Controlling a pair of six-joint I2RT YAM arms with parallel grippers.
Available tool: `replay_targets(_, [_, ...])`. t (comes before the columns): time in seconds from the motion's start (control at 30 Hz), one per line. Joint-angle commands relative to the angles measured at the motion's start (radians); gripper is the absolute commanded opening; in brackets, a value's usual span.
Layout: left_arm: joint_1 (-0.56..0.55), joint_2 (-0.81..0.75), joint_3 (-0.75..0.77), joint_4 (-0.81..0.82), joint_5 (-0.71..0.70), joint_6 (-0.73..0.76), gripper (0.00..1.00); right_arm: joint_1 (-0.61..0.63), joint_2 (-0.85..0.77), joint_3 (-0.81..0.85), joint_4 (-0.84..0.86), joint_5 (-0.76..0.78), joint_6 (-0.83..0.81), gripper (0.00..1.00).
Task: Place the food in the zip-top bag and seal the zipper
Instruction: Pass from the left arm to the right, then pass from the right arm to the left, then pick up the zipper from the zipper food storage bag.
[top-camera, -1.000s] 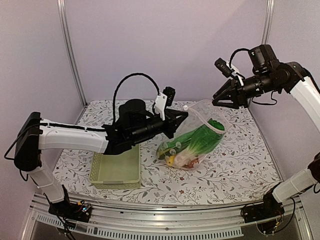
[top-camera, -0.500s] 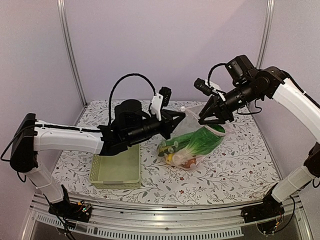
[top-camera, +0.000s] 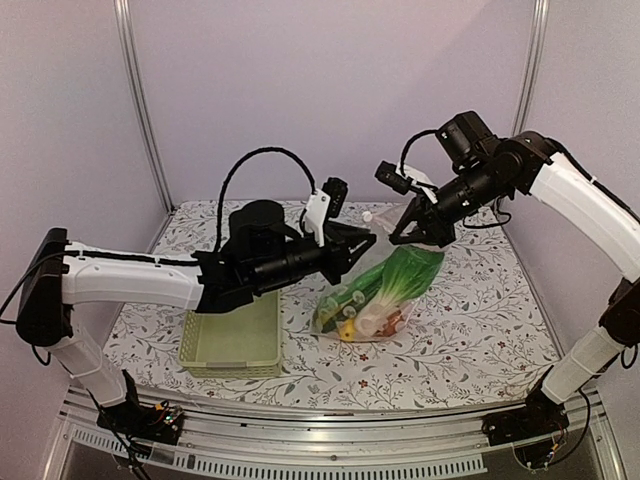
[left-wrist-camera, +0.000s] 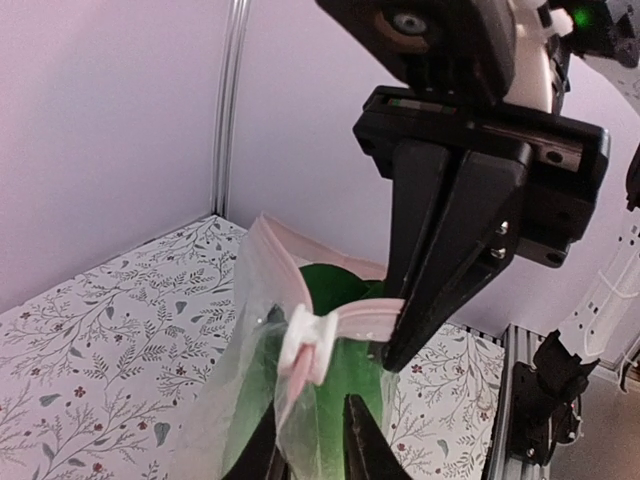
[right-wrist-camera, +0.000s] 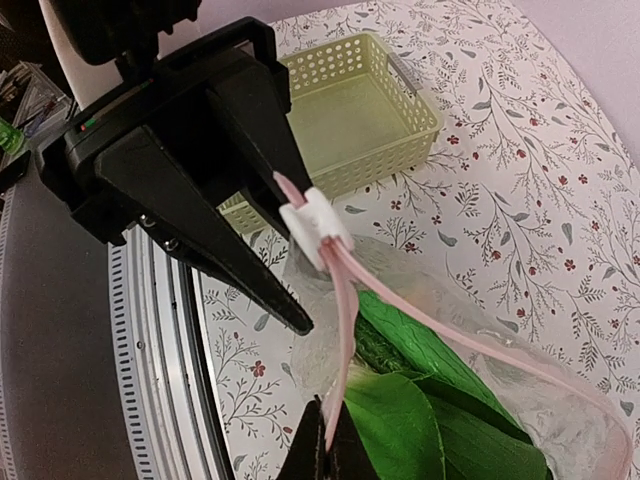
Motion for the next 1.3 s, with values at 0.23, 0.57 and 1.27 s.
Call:
replay_targets(0.23, [-0.012, -0.064, 0.009, -0.004, -0.049, 0.06, 0.19, 0.013, -0.019, 0.017, -0.01, -0.014, -0.035, 0.0])
replay_targets(0.57, [-0.012, -0.055, 0.005, 0.002, -0.037, 0.079, 0.0, 0.018, -0.013, 0.028, -0.014, -0.012, -0.039, 0.04])
replay_targets(1.27, [-0.013, -0.14, -0.027, -0.052, 0.117, 0.19, 0.0, 0.033, -0.021, 0.127, 0.068, -0.123, -0.189, 0.4])
